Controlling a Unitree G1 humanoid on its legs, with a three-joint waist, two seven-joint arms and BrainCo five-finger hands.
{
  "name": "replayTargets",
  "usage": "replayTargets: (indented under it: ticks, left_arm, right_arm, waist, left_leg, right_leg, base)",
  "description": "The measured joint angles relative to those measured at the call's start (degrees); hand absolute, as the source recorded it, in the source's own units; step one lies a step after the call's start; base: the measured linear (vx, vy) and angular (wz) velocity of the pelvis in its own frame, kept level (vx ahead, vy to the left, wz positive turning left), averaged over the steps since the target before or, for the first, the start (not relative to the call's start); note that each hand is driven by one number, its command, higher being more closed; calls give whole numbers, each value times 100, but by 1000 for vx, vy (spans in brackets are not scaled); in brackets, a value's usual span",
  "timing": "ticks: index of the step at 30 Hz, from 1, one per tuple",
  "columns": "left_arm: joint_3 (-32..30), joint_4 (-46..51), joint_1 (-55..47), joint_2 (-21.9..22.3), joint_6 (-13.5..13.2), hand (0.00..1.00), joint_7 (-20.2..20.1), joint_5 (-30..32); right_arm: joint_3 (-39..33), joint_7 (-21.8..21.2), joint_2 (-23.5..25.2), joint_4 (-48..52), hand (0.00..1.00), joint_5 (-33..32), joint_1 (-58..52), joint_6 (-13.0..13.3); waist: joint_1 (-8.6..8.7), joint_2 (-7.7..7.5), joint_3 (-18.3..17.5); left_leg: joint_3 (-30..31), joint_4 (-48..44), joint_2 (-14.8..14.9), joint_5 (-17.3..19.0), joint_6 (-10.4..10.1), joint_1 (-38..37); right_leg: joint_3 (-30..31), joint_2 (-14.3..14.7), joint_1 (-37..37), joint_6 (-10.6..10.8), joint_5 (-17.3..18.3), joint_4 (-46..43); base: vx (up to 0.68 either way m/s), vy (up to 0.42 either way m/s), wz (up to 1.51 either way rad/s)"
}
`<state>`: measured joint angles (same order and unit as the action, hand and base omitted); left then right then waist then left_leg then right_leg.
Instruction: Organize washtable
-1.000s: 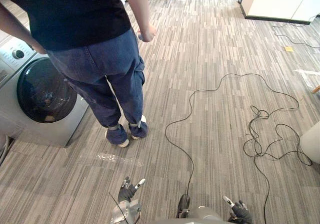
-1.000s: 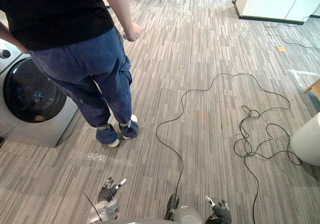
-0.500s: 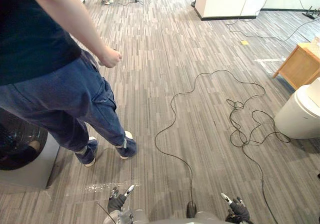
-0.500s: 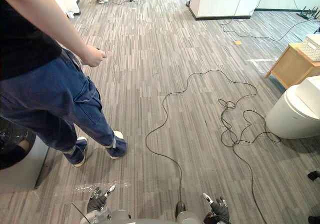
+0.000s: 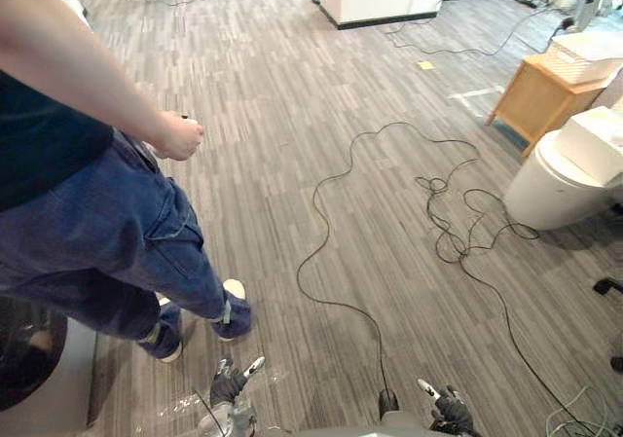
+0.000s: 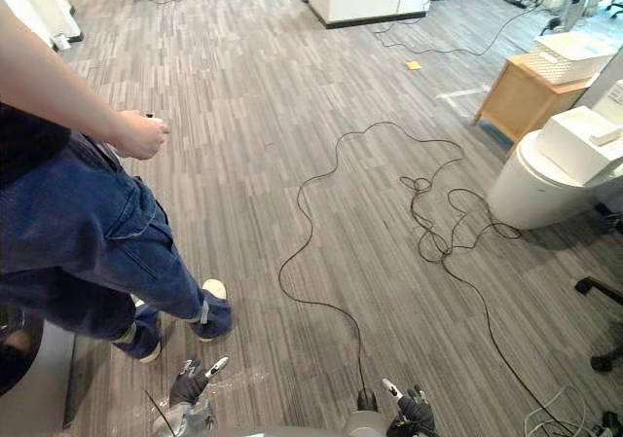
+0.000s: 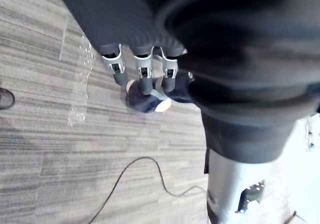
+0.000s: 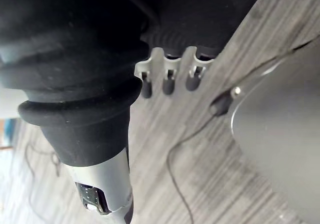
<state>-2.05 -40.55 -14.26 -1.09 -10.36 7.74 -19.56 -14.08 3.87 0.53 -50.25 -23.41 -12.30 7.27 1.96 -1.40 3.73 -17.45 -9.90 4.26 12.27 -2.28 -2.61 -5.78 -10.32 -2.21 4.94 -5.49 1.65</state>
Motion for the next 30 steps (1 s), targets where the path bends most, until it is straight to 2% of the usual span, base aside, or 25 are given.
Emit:
replayTargets:
  ticks: [13,14,17,23,30]
  left_arm:
    - [-31,-331,-41,-1,10,0,-2,-11]
    - [-83,-501,33,-52,8,0,-5,-11]
    - [-83,-502,33,-52,8,0,-5,-11]
    - [-70,-574,75,-90,8,0,-6,18]
    - [153,-601,98,-291,0,0,-2,464]
  right_arm:
    - [124,-33,-32,-28,0,89,-151,-7]
    - [328,-45,27,-234,0,106,-46,0]
    - [328,-45,27,-234,0,106,-45,0]
    - [337,-83,27,-240,0,130,-50,1]
    - [499,-134,7,-188,0,127,-58,69]
  waist:
    - [-35,-80,-164]
    - [-95,-184,-134]
    - [-95,-183,-133]
    - [-41,-195,-97]
    - [29,-286,-28]
  left_leg:
    - [310,407,-39,-229,-69,-189]
    - [386,794,-124,-410,-74,-327]
    - [386,794,-124,-410,-74,-326]
    - [379,792,-124,-411,-74,-326]
    - [282,792,-121,-411,-74,-210]
  right_leg:
    - [-393,2,312,68,-39,268]
    - [-524,-23,392,114,-72,400]
    - [-524,-23,392,114,-72,400]
    - [-516,-22,391,114,-72,398]
    - [-396,-9,217,115,-73,395]
  base:
    - [-30,-32,12]
    - [0,0,0]
    - [0,0,0]
    - [0,0,0]
    - [0,-7,-7]
